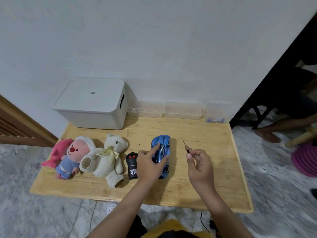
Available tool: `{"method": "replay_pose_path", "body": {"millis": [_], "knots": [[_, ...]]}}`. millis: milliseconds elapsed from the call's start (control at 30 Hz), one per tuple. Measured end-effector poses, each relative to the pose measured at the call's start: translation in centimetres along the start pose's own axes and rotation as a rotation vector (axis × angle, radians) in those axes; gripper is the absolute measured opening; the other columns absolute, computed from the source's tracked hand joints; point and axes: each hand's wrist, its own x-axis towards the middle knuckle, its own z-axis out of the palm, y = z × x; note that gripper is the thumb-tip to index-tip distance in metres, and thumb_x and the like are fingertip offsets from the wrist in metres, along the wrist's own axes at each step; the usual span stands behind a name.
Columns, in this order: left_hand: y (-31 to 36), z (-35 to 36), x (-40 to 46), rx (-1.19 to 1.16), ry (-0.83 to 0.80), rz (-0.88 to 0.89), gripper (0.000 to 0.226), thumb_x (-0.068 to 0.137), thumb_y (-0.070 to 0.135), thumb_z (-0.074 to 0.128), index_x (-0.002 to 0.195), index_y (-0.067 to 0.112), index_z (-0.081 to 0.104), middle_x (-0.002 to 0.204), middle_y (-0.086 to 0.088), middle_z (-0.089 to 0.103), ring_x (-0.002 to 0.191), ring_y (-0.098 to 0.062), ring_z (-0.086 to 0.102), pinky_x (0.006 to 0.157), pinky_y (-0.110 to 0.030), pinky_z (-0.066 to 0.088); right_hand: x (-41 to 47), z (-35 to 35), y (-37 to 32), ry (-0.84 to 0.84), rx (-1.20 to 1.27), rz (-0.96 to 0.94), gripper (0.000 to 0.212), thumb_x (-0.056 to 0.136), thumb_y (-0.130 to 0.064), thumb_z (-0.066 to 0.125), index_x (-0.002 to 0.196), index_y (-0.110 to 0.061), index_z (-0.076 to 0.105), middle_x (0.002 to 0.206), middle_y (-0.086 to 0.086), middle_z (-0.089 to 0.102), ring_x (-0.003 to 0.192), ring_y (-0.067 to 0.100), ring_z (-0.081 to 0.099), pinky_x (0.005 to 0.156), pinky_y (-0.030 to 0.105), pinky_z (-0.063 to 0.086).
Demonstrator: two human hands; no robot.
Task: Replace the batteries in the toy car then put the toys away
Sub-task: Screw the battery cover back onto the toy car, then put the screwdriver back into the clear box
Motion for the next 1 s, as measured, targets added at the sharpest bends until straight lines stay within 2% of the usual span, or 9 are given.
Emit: {"method": "replay_pose_path", "body": {"millis": [167,233,467,600,733,767,867,900,1000], "knots": [[-1.1,2.5,0.7,0.197,0.045,-0.022,0.056,0.073,0.057,0.069,0.125,0.043,0.056,0.105,-0.001,0.042,0.101,-0.017,0.042,0.066,-0.029,0.048,-0.6,-0.7,0.4,-0.03,-0.037,0.089,0.006,0.092,-0.015,0.056,0.092,-0.021,0.056,0.112,-0.016,0.065,0.11,-0.007,0.056,0.09,0.012,0.041],[-1.3,3.2,0.8,0.251,0.06,-0.038,0.056,0.073,0.057,0.069,0.126,0.042,0.057,0.109,-0.004,0.042,0.103,-0.02,0.042,0.073,-0.033,0.05,-0.7,-0.9,0.5,-0.028,-0.058,0.11,0.006,0.092,-0.016,0.056,0.091,-0.021,0.056,0.112,-0.017,0.065,0.11,-0.008,0.055,0.09,0.013,0.04],[-0.5,4.0,0.6,0.329,0.068,-0.112,0.057,0.078,0.06,0.06,0.131,0.04,0.051,0.128,-0.006,0.037,0.115,-0.025,0.037,0.093,-0.041,0.037,-0.4,-0.7,1.1,-0.044,-0.107,0.15,0.006,0.091,-0.017,0.058,0.09,-0.022,0.057,0.112,-0.018,0.065,0.108,-0.008,0.056,0.091,0.016,0.041],[-0.5,3.4,0.7,0.256,0.028,-0.127,0.064,0.08,0.062,0.056,0.136,0.033,0.046,0.132,-0.008,0.033,0.12,-0.026,0.033,0.099,-0.043,0.034,0.6,0.2,1.3,-0.041,-0.119,0.141,0.013,0.092,-0.011,0.056,0.089,-0.023,0.055,0.096,-0.01,0.071,0.096,-0.002,0.064,0.081,0.019,0.049],[-0.3,1.8,2.4,0.136,0.085,-0.058,0.066,0.084,0.058,0.055,0.139,0.025,0.043,0.134,-0.011,0.035,0.124,-0.027,0.031,0.101,-0.042,0.034,3.0,1.7,1.2,-0.101,-0.214,0.096,0.018,0.095,-0.009,0.047,0.105,-0.022,0.055,0.081,-0.011,0.07,0.083,-0.002,0.066,0.076,0.01,0.048],[-0.2,1.3,3.1,0.125,0.101,-0.031,0.066,0.084,0.056,0.055,0.14,0.023,0.043,0.134,-0.012,0.035,0.125,-0.027,0.031,0.1,-0.041,0.034,3.8,2.2,1.0,-0.113,-0.256,0.069,0.02,0.096,-0.008,0.045,0.106,-0.022,0.055,0.076,-0.01,0.068,0.077,0.002,0.066,0.072,0.014,0.049],[0.2,-0.3,6.2,0.133,0.125,0.038,0.065,0.086,0.052,0.055,0.14,0.019,0.042,0.133,-0.012,0.036,0.125,-0.028,0.033,0.1,-0.042,0.036,6.7,3.7,0.4,-0.174,-0.379,0.024,0.021,0.098,-0.011,0.039,0.106,-0.019,0.056,0.068,0.007,0.062,0.059,0.027,0.059,0.056,0.039,0.047],[0.4,-0.8,7.4,0.143,0.13,0.059,0.065,0.086,0.052,0.055,0.14,0.019,0.041,0.133,-0.013,0.035,0.125,-0.029,0.033,0.101,-0.042,0.037,7.8,4.2,0.3,-0.192,-0.418,0.002,0.021,0.099,-0.013,0.038,0.108,-0.016,0.056,0.065,0.009,0.059,0.053,0.028,0.053,0.052,0.04,0.042],[0.8,-2.1,11.0,0.229,0.166,0.121,0.064,0.085,0.049,0.057,0.138,0.017,0.042,0.133,-0.016,0.037,0.122,-0.031,0.035,0.098,-0.041,0.035,10.9,5.9,-0.1,-0.233,-0.506,-0.08,0.023,0.099,-0.026,0.039,0.114,-0.013,0.052,0.057,-0.004,0.049,0.047,0.012,0.043,0.049,0.03,0.033]]}}
